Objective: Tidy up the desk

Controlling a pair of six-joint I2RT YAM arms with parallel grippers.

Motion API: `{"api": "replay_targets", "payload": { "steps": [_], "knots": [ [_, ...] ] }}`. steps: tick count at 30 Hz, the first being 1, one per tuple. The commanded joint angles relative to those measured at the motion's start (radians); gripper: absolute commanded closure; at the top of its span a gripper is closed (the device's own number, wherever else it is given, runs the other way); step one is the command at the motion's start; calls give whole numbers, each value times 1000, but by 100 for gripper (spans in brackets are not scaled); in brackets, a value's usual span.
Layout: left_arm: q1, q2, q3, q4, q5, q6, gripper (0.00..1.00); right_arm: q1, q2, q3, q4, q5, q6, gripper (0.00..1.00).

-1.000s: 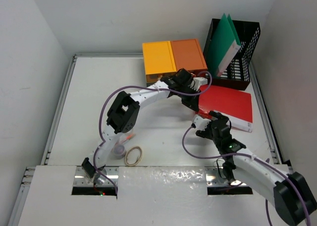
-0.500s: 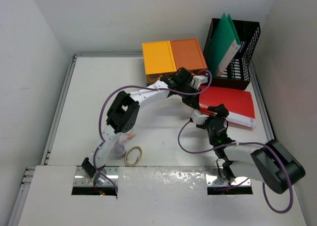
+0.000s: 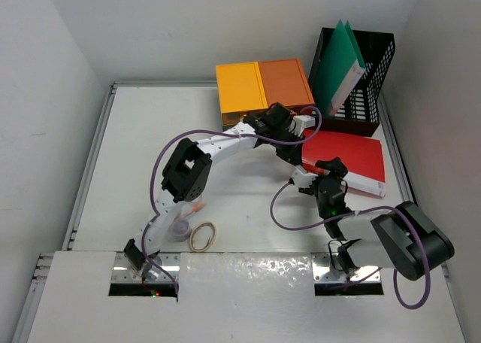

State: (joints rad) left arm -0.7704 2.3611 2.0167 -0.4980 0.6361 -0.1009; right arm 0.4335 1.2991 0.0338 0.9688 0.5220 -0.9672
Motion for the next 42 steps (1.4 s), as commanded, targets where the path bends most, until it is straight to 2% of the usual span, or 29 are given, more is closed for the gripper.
{"api": "replay_targets", "payload": {
  "steps": [1, 2, 3, 4, 7, 10, 13, 16, 19, 23, 24, 27, 29, 30, 33, 35, 36, 37, 38, 39, 42],
  "knots": [
    [28, -11, 57, 38, -53, 41, 100, -9, 6, -120, 39, -7, -4, 9],
    [28, -11, 57, 39, -53, 41, 100, -10, 14, -120, 38, -2, -4, 11],
    [28, -11, 57, 39, -55, 43, 100, -13, 46, -104, 38, 4, -5, 17],
    [29, -11, 56, 38, -55, 43, 100, -15, 67, -92, 34, 18, -7, 17],
    [29, -10, 57, 39, -56, 46, 100, -15, 135, -87, 103, 47, -34, 32],
    [29, -6, 57, 39, -53, 46, 100, -15, 144, -104, 124, 29, -7, 37],
    [29, -5, 56, 35, -53, 49, 100, -15, 158, -89, 131, 35, 5, 48],
    [29, -5, 54, 27, -47, 52, 100, -12, 163, -75, 122, 49, -2, 54],
    [28, -10, 50, 18, -36, 56, 100, -10, 157, -46, 48, 61, 47, 75],
    [28, -19, 34, 16, -35, 61, 100, -9, 128, -55, 54, 47, 59, 89],
    [28, -20, 33, 15, -39, 63, 100, -9, 114, -60, 54, 49, 61, 97],
    [17, -31, 31, -5, -62, 95, 100, -10, 89, -66, 41, 52, 73, 100],
    [14, -49, 19, -5, -97, 138, 83, -9, 72, -58, 13, 39, 97, 100],
    [13, -57, 14, -4, -127, 145, 70, -9, 46, -57, -30, 33, 120, 100],
    [13, -88, 16, -14, -170, 164, 51, -9, -6, -55, -100, -3, 156, 100],
    [13, -120, 17, -23, -196, 173, 33, -9, -61, -51, -164, -25, 186, 100],
    [13, -132, 19, -28, -226, 175, 31, -9, -78, -49, -186, -34, 196, 100],
    [13, -154, 20, -34, -239, 175, 20, -9, -102, -45, -206, -37, 211, 100],
    [13, -164, 23, -39, -256, 176, 19, -9, -112, -40, -234, -37, 217, 100],
    [13, -175, 25, -42, -274, 179, 12, -7, -121, -37, -251, -37, 225, 100],
    [13, -209, 40, -68, -309, 181, 9, -1, -165, -38, -318, -39, 257, 100]
  ]
}}
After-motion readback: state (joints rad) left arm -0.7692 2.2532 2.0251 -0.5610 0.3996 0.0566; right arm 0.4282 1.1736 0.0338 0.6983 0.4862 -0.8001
